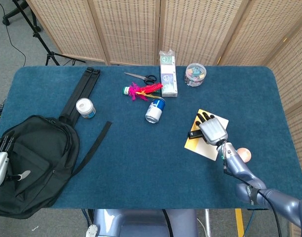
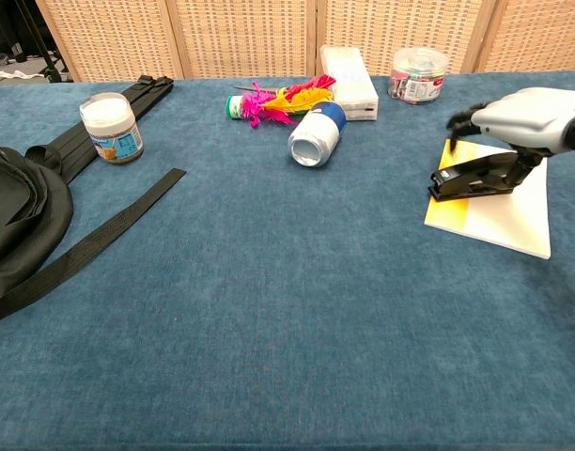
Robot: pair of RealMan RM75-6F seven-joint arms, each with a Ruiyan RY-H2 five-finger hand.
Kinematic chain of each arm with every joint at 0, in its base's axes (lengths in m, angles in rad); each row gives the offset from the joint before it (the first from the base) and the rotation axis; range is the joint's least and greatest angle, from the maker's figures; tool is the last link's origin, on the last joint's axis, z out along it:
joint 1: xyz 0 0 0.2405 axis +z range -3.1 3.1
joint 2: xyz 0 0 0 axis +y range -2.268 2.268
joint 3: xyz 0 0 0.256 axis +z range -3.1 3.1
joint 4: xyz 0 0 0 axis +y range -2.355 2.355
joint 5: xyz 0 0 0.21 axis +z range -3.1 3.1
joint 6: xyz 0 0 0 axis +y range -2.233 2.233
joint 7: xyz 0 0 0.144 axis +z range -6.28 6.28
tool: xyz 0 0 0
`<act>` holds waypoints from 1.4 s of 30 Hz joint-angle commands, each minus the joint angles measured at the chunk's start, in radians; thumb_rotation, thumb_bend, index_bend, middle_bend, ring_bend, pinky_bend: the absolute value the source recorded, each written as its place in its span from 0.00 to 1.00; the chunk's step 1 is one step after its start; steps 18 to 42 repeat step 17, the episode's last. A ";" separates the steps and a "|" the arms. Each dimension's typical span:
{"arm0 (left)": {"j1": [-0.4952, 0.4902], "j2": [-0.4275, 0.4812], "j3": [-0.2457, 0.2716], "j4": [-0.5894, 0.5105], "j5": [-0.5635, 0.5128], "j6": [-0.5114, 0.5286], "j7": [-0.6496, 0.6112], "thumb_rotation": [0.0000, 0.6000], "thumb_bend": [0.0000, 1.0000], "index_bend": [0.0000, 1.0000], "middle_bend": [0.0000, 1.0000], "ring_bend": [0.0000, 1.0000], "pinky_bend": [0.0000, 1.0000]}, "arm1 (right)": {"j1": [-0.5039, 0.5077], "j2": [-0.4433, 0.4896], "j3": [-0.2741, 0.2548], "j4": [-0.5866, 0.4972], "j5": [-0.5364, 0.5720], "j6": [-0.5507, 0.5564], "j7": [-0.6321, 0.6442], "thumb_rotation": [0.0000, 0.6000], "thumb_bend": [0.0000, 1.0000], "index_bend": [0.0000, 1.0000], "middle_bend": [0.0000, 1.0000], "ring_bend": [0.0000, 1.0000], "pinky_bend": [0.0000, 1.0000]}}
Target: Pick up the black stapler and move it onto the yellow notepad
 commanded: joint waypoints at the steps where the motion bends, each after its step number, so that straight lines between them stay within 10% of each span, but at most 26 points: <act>1: 0.003 0.005 0.001 -0.002 0.007 0.004 -0.011 1.00 0.00 0.00 0.00 0.00 0.01 | -0.009 0.070 0.013 -0.106 0.015 0.047 -0.025 1.00 0.41 0.03 0.00 0.00 0.14; 9: 0.014 0.018 0.011 -0.001 0.041 0.016 -0.046 1.00 0.00 0.00 0.00 0.00 0.01 | -0.138 0.280 0.001 -0.441 -0.051 0.292 -0.050 1.00 0.40 0.03 0.00 0.00 0.13; 14: 0.028 0.009 0.021 0.003 0.076 0.047 -0.029 1.00 0.00 0.00 0.00 0.00 0.01 | -0.347 0.325 -0.062 -0.522 -0.149 0.596 0.078 1.00 0.01 0.03 0.00 0.00 0.02; 17: 0.041 -0.012 0.027 0.013 0.114 0.087 -0.007 1.00 0.00 0.00 0.00 0.00 0.01 | -0.446 0.302 -0.094 -0.497 -0.207 0.735 0.187 1.00 0.00 0.00 0.00 0.00 0.00; 42: 0.041 -0.012 0.027 0.013 0.114 0.087 -0.007 1.00 0.00 0.00 0.00 0.00 0.01 | -0.446 0.302 -0.094 -0.497 -0.207 0.735 0.187 1.00 0.00 0.00 0.00 0.00 0.00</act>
